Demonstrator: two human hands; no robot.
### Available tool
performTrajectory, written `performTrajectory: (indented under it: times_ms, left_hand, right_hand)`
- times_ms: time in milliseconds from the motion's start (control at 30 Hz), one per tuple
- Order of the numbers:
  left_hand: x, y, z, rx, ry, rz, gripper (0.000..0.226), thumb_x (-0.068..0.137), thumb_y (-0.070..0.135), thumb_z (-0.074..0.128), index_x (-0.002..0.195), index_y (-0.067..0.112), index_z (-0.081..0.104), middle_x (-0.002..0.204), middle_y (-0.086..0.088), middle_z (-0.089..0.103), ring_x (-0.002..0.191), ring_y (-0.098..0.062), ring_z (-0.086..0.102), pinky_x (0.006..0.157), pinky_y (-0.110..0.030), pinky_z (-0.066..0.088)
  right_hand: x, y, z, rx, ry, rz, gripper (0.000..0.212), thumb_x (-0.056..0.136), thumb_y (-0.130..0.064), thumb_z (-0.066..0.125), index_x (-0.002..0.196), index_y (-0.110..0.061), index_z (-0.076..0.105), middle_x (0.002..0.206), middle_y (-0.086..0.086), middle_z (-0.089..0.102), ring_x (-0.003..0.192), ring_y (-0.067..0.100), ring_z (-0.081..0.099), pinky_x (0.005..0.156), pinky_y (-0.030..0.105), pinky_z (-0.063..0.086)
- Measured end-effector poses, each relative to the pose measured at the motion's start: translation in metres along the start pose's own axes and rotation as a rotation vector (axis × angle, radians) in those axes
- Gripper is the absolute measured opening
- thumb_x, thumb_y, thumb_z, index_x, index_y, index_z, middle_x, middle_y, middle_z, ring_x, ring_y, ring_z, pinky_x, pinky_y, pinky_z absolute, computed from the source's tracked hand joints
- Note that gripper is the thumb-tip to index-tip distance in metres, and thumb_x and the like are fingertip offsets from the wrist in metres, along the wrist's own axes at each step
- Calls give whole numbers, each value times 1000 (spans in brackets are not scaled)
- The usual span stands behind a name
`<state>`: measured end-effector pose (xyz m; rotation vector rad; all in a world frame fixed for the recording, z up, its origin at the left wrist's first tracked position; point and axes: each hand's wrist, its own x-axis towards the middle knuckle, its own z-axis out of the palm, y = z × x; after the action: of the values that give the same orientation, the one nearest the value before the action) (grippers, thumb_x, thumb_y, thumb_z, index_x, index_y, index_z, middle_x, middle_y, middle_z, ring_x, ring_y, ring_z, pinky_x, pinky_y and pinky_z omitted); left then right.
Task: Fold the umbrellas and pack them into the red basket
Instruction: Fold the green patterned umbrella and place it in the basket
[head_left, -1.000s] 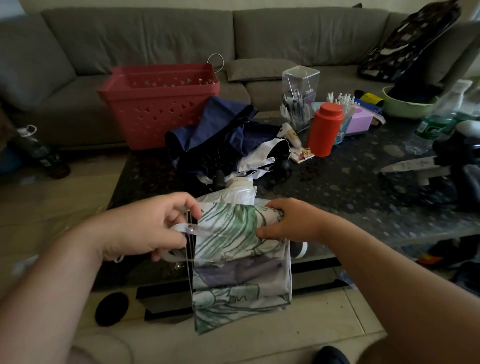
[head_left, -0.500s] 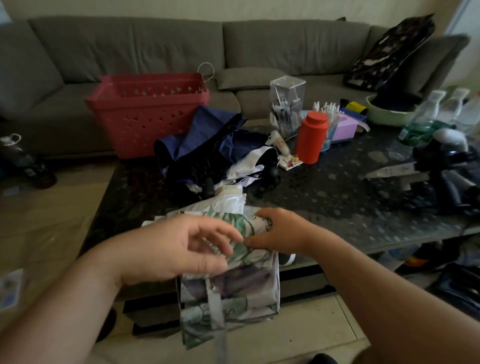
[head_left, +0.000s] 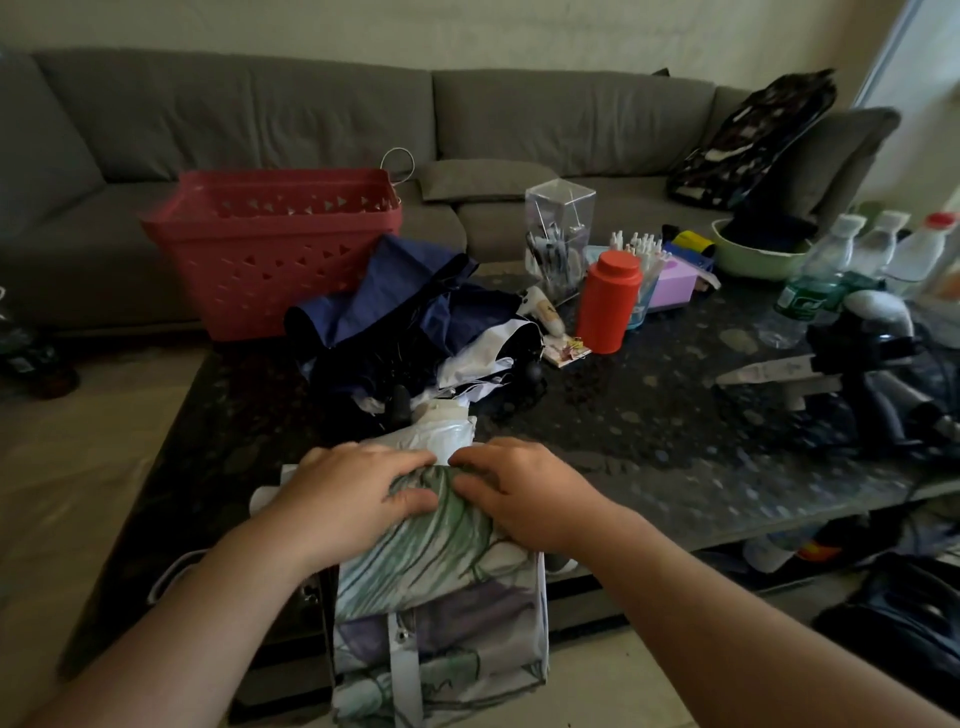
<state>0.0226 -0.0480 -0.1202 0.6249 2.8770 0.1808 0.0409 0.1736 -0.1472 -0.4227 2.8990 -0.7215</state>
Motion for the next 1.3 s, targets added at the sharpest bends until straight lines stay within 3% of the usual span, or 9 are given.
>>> performTrajectory:
  times_ms: [67,200,433,633,733,833,900,1300]
  left_hand:
    - [-5,-1,-1,0,-42,7,72,94,75,50,159,52,30,162,14,42,148,-18,38,112,-39,34]
    - [-9,-5,6,-22,-43,23,87,83,80,62,158,51,30,159,14,43,146,-20,39,115,-40,37]
    - [-6,-9,21,-10,6,1,100,70,88,67,156,53,32,157,15,47,144,-20,43,114,-41,38]
    - [-8,-3,24,48,13,-43,99,63,90,70,150,53,38,146,12,56,135,-23,51,109,-45,43]
    - [-6,-2,23,67,24,-52,93,56,92,71,137,52,47,131,14,64,123,-22,59,98,-42,47]
    - [-4,1,22,59,31,-63,83,52,92,74,120,49,54,112,17,69,111,-18,63,85,-38,47]
    - [-3,3,20,65,33,-55,80,51,91,75,116,47,57,109,18,69,109,-18,64,84,-38,49]
    - [-11,-6,1,-52,-21,3,86,55,87,77,130,51,55,111,24,61,110,-12,60,91,-38,51]
  right_hand:
    - [0,1,1,-38,-15,-30,43,103,-54,55,139,-32,61,126,-1,64,119,23,60,99,43,50]
    - [-3,-2,-3,-138,-76,-50,59,95,-59,64,147,-34,53,134,0,59,123,25,57,99,42,50]
    - [-8,-5,-3,-247,-165,-7,62,91,-65,66,143,-35,51,128,2,60,120,27,58,94,41,51]
    - [-13,-5,0,-304,-165,-31,67,85,-66,70,140,-36,48,126,1,62,116,29,61,91,46,56]
    - [-12,-4,1,-320,-206,-37,73,78,-66,75,139,-38,44,124,1,63,115,29,62,92,49,56]
    - [-8,-4,3,-331,-247,-14,69,72,-62,79,128,-38,46,116,0,65,109,31,64,87,50,57]
    - [-6,-6,4,-338,-248,-10,67,71,-60,79,126,-37,47,112,0,66,105,30,65,83,45,57]
    - [4,-18,-22,-170,-245,-19,33,68,-40,82,93,-28,63,83,-8,66,76,14,65,67,38,61]
